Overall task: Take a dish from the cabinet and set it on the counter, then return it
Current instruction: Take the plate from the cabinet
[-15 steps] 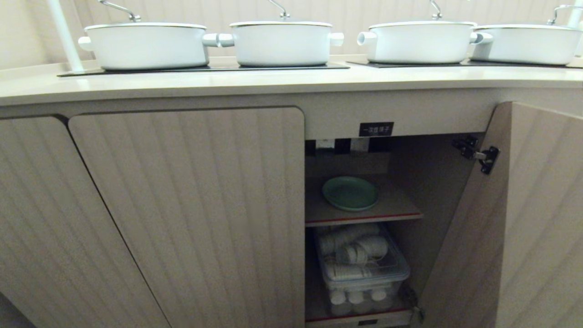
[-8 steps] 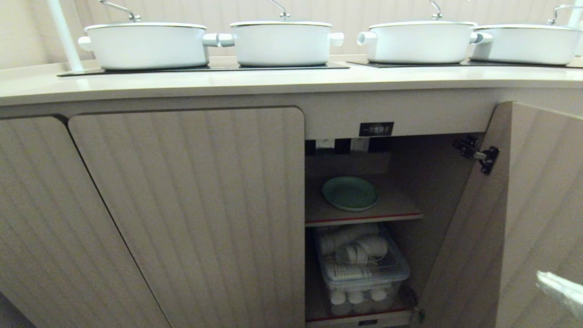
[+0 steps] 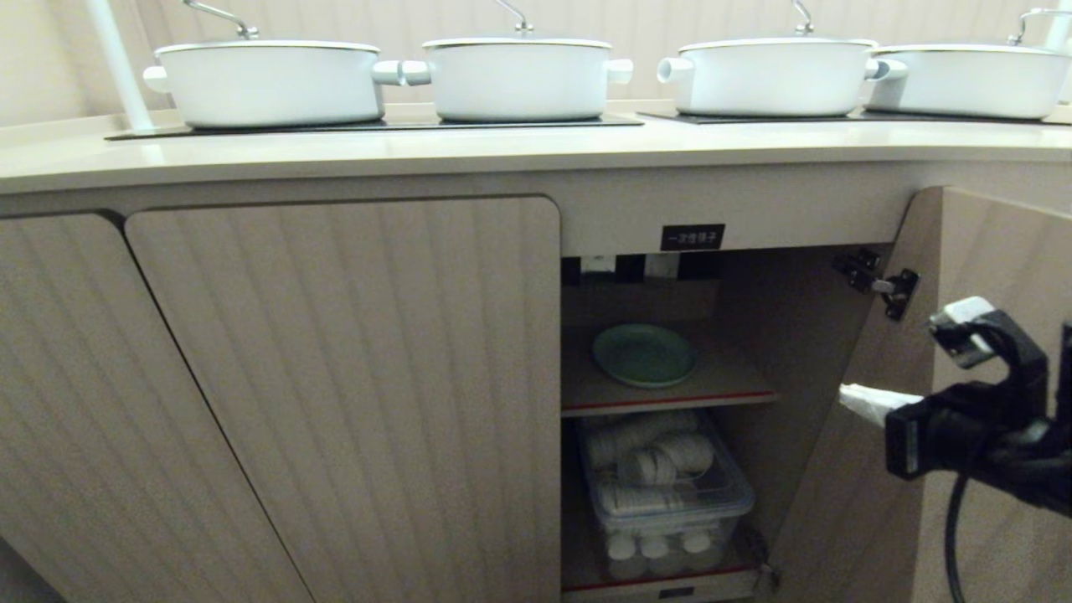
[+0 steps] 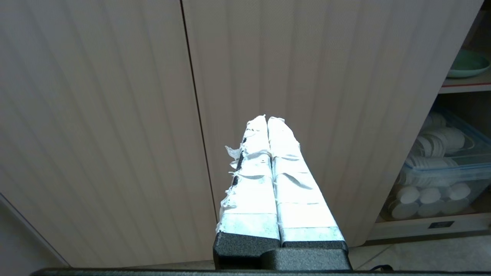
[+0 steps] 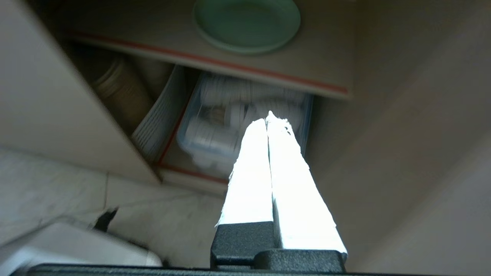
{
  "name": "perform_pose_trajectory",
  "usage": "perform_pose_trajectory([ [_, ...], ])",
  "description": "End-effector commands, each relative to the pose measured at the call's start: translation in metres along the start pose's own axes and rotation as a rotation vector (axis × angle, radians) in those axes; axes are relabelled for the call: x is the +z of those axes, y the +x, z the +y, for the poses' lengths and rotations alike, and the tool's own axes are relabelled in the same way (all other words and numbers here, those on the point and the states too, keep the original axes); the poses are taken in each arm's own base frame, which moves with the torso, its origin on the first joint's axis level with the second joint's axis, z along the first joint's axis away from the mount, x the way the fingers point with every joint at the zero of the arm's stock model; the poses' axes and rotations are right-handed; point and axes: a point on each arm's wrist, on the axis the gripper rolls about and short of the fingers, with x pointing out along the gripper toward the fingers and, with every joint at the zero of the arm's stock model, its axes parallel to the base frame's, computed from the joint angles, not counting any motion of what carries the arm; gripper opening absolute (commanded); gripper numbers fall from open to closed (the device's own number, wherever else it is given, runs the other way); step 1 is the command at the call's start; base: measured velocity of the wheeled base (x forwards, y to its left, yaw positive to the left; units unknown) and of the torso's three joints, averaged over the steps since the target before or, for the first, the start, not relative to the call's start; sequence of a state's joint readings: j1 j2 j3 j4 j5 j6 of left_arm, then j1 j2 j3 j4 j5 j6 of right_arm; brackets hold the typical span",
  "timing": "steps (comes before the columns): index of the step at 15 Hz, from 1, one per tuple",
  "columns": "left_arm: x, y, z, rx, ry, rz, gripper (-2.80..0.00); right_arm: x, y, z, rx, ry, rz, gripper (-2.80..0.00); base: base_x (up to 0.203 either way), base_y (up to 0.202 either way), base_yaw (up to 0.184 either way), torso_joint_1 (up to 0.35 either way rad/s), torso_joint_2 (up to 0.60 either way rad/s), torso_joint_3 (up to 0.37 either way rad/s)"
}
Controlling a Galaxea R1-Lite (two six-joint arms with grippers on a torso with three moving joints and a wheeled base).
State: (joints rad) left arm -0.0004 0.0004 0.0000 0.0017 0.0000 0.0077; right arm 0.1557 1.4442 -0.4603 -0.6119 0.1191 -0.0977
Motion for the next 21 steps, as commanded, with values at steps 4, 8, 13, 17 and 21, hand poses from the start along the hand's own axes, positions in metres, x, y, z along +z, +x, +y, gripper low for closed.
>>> perform_pose_trajectory([
  [4, 0.0, 0.0, 0.0, 0.0, 0.0, -0.001, -2.8, -0.023, 0.101, -0.009, 0.006, 0.009, 0.087, -2.8, 0.0, 0.0, 0.0, 0.0, 0.0, 0.0],
  [8, 0.0, 0.0, 0.0, -0.001, 0.0, -0.001, -2.8, -0.02, 0.147, -0.017, -0.09, 0.003, 0.044, -2.8, 0.0, 0.0, 0.0, 0.0, 0.0, 0.0],
  [13, 0.0, 0.0, 0.0, 0.0, 0.0, -0.001, -2.8, -0.021, 0.182, -0.015, -0.191, 0.067, 0.025, -2.8, 0.0, 0.0, 0.0, 0.0, 0.0, 0.0],
  [17, 0.0, 0.0, 0.0, -0.001, 0.0, -0.001, -2.8, -0.019, 0.204, -0.012, -0.188, 0.065, -0.055, -2.8, 0.0, 0.0, 0.0, 0.0, 0.0, 0.0],
  [21, 0.0, 0.0, 0.0, 0.0, 0.0, -0.001, -2.8, -0.014, 0.225, -0.011, -0.224, 0.063, -0.093, -2.8, 0.0, 0.0, 0.0, 0.0, 0.0, 0.0],
])
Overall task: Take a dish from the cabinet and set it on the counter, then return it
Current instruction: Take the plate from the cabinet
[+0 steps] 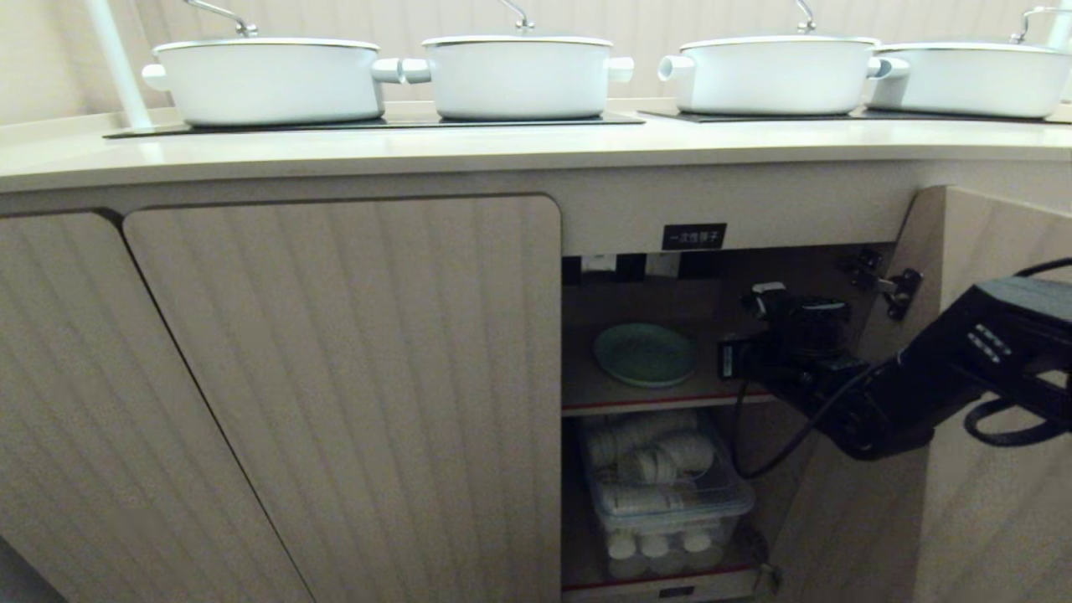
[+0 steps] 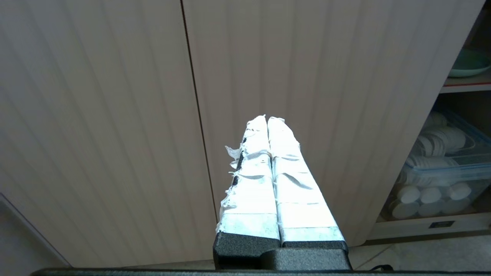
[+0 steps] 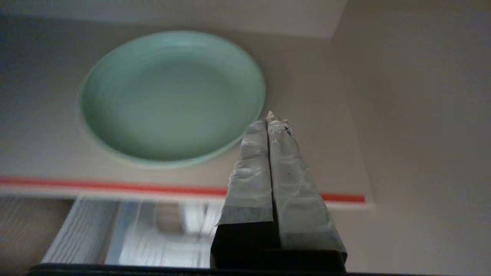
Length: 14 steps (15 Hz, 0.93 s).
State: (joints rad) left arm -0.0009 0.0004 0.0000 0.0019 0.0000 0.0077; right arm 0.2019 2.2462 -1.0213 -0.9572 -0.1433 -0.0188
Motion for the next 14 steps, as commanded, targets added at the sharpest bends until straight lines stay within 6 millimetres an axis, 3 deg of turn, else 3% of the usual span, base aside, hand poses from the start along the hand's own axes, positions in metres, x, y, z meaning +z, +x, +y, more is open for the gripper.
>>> perform_pose_trajectory([
  [1, 0.0, 0.0, 0.0, 0.001, 0.0, -0.001, -2.8, -0.003, 0.012, 0.003, -0.013, 0.0, -0.01, -2.8, 0.0, 0.0, 0.0, 0.0, 0.0, 0.0],
  [9, 0.0, 0.0, 0.0, 0.001, 0.0, -0.001, -2.8, -0.003, 0.041, 0.003, -0.063, 0.007, -0.056, -2.8, 0.0, 0.0, 0.0, 0.0, 0.0, 0.0],
  [14, 0.0, 0.0, 0.0, 0.001, 0.0, -0.001, -2.8, 0.001, 0.057, -0.007, -0.087, 0.017, -0.085, -2.8, 0.0, 0.0, 0.0, 0.0, 0.0, 0.0],
])
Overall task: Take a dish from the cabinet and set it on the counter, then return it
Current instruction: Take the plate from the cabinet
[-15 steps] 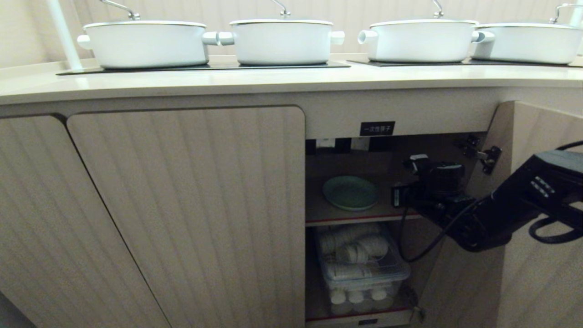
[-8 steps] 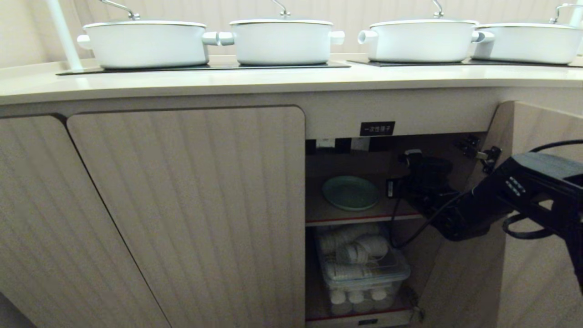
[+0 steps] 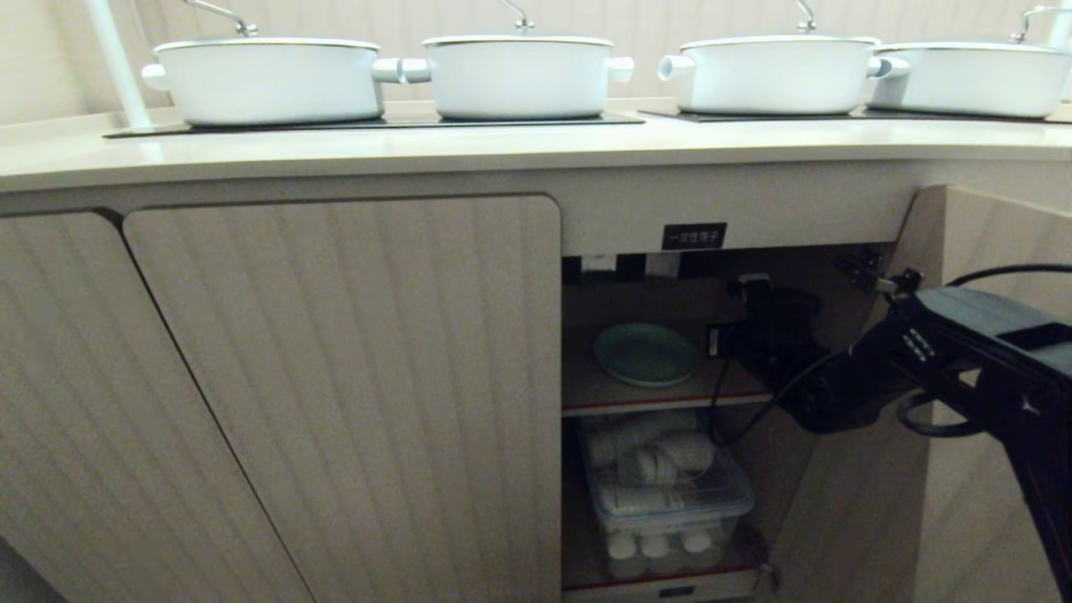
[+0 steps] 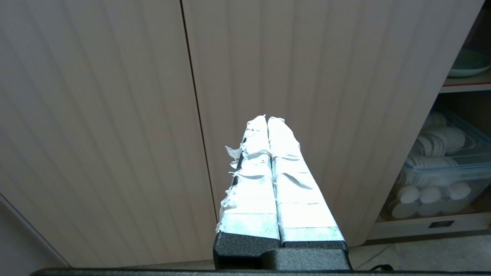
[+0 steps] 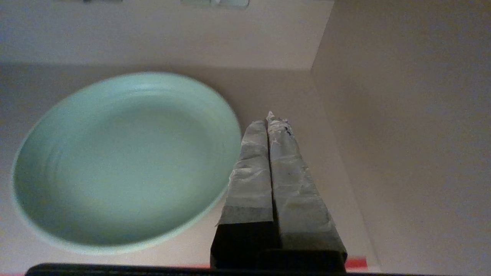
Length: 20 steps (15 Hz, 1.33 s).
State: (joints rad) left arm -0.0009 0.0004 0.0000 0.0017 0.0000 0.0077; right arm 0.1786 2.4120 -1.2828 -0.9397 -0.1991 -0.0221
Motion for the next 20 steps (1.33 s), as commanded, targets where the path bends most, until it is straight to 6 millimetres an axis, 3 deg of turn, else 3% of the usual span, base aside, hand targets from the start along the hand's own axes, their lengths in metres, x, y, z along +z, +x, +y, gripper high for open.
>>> perform_pose_trajectory([
  [1, 0.0, 0.0, 0.0, 0.001, 0.0, -0.001, -2.8, 0.002, 0.008, -0.004, -0.012, 0.003, -0.007, -2.8, 0.0, 0.0, 0.0, 0.0, 0.0, 0.0],
  [6, 0.0, 0.0, 0.0, 0.001, 0.0, -0.001, -2.8, 0.001, 0.018, -0.007, -0.017, 0.006, 0.022, -2.8, 0.0, 0.0, 0.0, 0.0, 0.0, 0.0],
  [13, 0.0, 0.0, 0.0, 0.001, 0.0, -0.001, -2.8, -0.002, 0.018, -0.006, -0.011, 0.008, 0.038, -2.8, 0.0, 0.0, 0.0, 0.0, 0.0, 0.0],
  [14, 0.0, 0.0, 0.0, 0.0, 0.0, 0.001, -2.8, -0.002, 0.018, -0.006, -0.012, 0.016, 0.04, 0.0, 0.0, 0.0, 0.0, 0.0, 0.0, 0.0],
  [20, 0.0, 0.0, 0.0, 0.0, 0.0, -0.001, -2.8, 0.001, 0.017, -0.006, -0.018, 0.021, 0.033, 0.0, 0.0, 0.0, 0.0, 0.0, 0.0, 0.0],
])
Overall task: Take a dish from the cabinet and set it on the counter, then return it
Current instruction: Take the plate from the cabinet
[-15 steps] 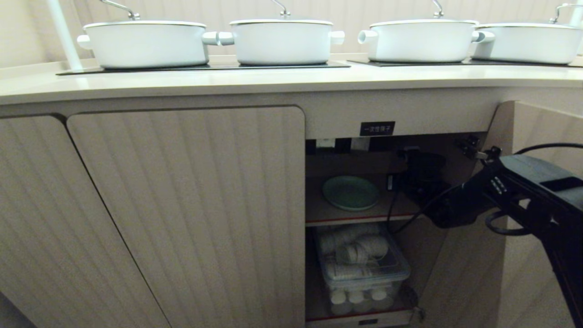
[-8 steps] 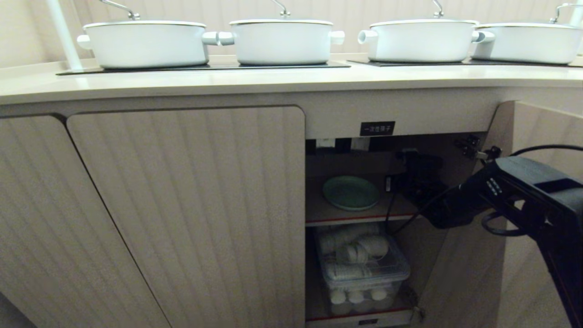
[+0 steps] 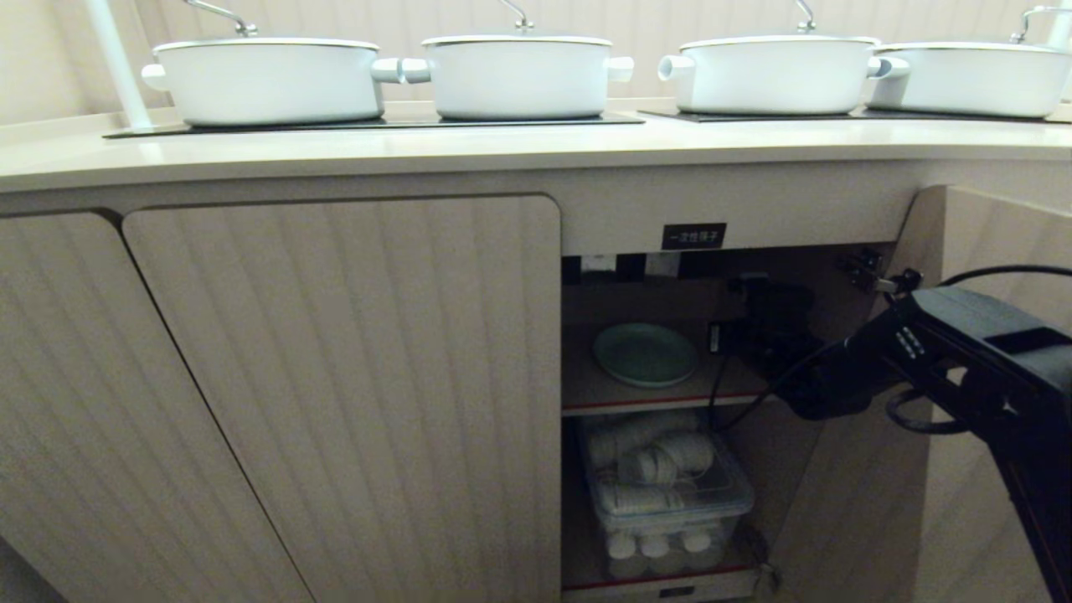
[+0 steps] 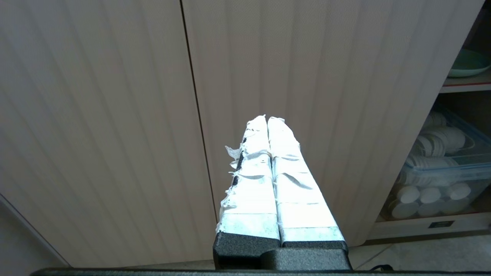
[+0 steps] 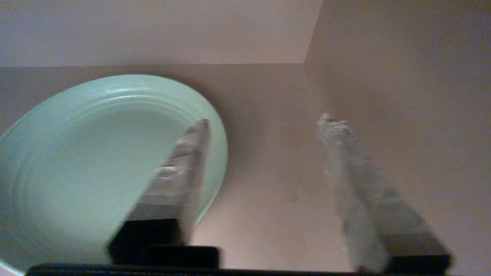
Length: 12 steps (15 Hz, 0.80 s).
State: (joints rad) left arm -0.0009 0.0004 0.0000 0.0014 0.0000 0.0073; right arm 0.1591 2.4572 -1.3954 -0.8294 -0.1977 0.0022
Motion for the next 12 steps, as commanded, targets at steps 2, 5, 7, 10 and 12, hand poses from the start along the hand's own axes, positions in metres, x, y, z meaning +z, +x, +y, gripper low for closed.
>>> perform_pose_trajectory([
  [2, 0.0, 0.0, 0.0, 0.0, 0.0, 0.0, -2.8, 0.005, 0.0, 0.0, 0.0, 0.005, -0.019, 0.0, 0.0, 0.0, 0.0, 0.0, 0.0, 0.0],
  [5, 0.0, 0.0, 0.0, 0.0, 0.0, 0.0, -2.8, 0.014, 0.004, 0.001, 0.003, 0.013, -0.052, 0.0, 0.0, 0.0, 0.0, 0.0, 0.0, 0.0],
  [7, 0.0, 0.0, 0.0, 0.0, 0.0, 0.0, -2.8, 0.015, 0.008, 0.003, 0.005, 0.011, -0.047, 0.0, 0.0, 0.0, 0.0, 0.0, 0.0, 0.0],
  [10, 0.0, 0.0, 0.0, 0.001, 0.0, 0.0, -2.8, 0.02, 0.014, 0.004, 0.005, 0.01, -0.047, 0.0, 0.0, 0.0, 0.0, 0.0, 0.0, 0.0],
  [12, 0.0, 0.0, 0.0, 0.0, 0.0, 0.0, -2.8, 0.025, 0.017, 0.005, 0.006, 0.009, -0.036, 0.0, 0.0, 0.0, 0.0, 0.0, 0.0, 0.0],
])
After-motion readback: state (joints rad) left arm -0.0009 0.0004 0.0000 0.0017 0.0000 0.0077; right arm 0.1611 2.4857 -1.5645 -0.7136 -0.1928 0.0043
